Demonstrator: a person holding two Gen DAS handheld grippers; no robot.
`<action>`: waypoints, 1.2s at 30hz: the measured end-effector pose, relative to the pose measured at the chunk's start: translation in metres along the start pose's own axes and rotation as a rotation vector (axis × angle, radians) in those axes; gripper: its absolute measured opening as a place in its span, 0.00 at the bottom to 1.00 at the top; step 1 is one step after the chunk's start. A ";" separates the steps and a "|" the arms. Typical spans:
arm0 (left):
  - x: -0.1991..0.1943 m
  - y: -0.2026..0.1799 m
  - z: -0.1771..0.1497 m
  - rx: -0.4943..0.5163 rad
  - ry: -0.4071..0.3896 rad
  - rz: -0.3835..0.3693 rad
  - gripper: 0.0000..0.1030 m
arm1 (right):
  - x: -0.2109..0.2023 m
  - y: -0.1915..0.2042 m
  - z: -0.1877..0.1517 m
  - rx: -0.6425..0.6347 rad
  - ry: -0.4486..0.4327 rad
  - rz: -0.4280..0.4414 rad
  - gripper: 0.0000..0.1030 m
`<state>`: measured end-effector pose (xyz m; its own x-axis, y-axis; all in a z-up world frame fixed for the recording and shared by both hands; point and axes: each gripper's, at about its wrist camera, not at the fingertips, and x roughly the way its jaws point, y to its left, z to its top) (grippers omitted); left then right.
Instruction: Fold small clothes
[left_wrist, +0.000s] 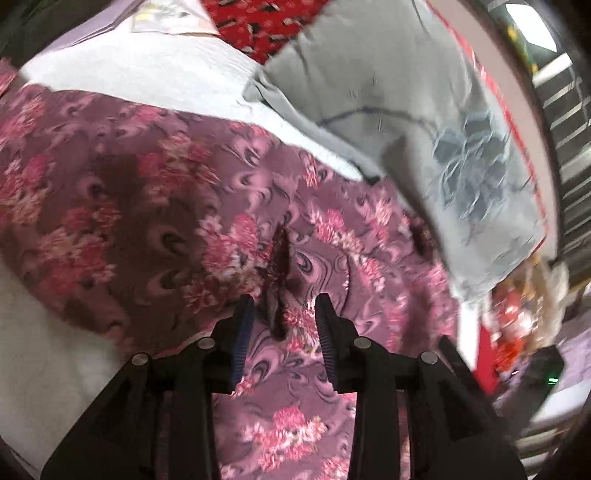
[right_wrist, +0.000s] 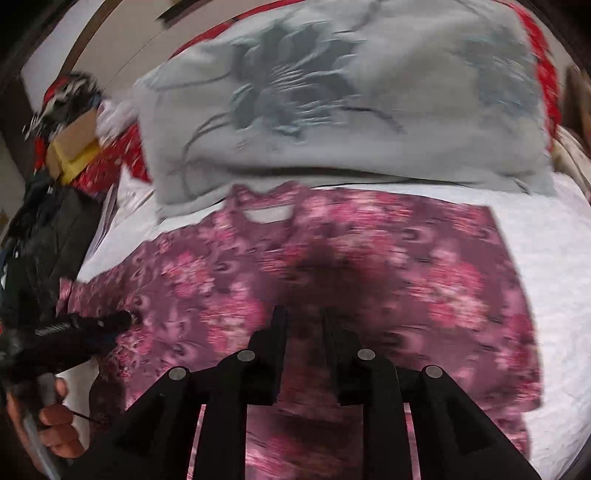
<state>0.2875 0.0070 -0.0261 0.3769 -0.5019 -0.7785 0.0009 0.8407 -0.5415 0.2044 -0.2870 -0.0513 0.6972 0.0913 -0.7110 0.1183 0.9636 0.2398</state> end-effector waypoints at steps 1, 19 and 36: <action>-0.008 0.007 0.003 -0.015 -0.009 -0.012 0.37 | 0.006 0.011 0.001 -0.018 0.004 0.004 0.25; -0.119 0.212 0.123 -0.212 -0.116 0.481 0.62 | 0.060 0.122 -0.049 -0.275 -0.062 0.007 0.49; -0.111 0.178 0.143 -0.182 -0.211 0.393 0.06 | 0.060 0.120 -0.047 -0.259 -0.059 0.024 0.50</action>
<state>0.3785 0.2420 0.0093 0.4957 -0.0857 -0.8643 -0.3344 0.8996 -0.2810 0.2274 -0.1539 -0.0961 0.7387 0.1078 -0.6654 -0.0790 0.9942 0.0734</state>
